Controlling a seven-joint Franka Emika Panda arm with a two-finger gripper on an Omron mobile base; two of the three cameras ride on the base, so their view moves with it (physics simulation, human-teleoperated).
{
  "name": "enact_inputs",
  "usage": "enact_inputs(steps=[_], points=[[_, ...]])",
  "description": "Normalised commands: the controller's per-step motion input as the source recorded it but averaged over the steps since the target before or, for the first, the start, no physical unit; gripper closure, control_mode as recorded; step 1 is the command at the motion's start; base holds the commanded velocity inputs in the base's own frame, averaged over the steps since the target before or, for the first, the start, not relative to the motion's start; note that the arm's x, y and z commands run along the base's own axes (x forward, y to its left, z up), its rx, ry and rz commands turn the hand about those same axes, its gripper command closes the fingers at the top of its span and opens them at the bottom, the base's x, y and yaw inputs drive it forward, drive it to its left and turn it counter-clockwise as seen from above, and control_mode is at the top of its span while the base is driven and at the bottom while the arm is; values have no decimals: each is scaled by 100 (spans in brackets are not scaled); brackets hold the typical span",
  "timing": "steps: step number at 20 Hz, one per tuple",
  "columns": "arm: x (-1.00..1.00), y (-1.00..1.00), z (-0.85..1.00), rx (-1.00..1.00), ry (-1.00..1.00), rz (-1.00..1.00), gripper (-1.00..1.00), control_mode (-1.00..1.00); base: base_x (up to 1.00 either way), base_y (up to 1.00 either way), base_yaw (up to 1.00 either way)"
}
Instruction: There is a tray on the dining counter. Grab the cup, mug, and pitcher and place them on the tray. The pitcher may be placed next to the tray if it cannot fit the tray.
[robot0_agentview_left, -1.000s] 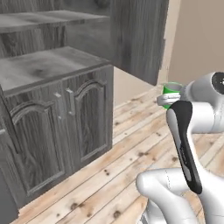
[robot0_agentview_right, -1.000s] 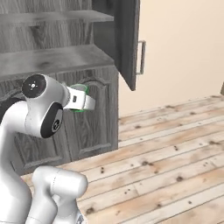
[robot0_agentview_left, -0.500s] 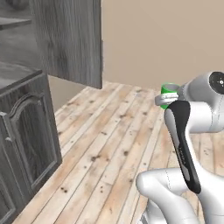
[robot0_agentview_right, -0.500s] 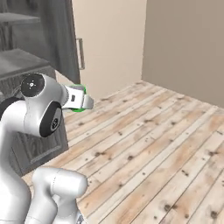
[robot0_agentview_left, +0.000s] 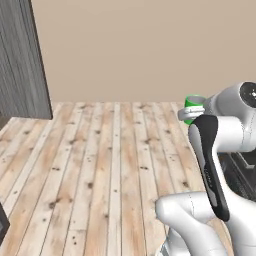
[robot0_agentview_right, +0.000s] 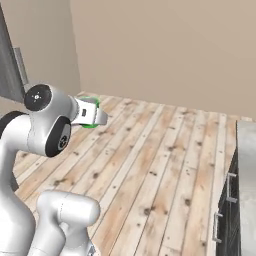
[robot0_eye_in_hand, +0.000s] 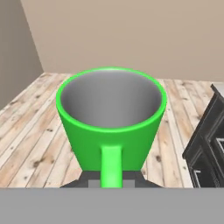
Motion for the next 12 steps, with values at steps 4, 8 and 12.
enact_inputs(steps=[4,8,12], points=[[0,0,0,0,0,0,100,100,41,53,-46],[0,0,0,0,0,0,100,100,79,79,-17],[0,0,0,0,0,0,100,100,100,51,-2]])
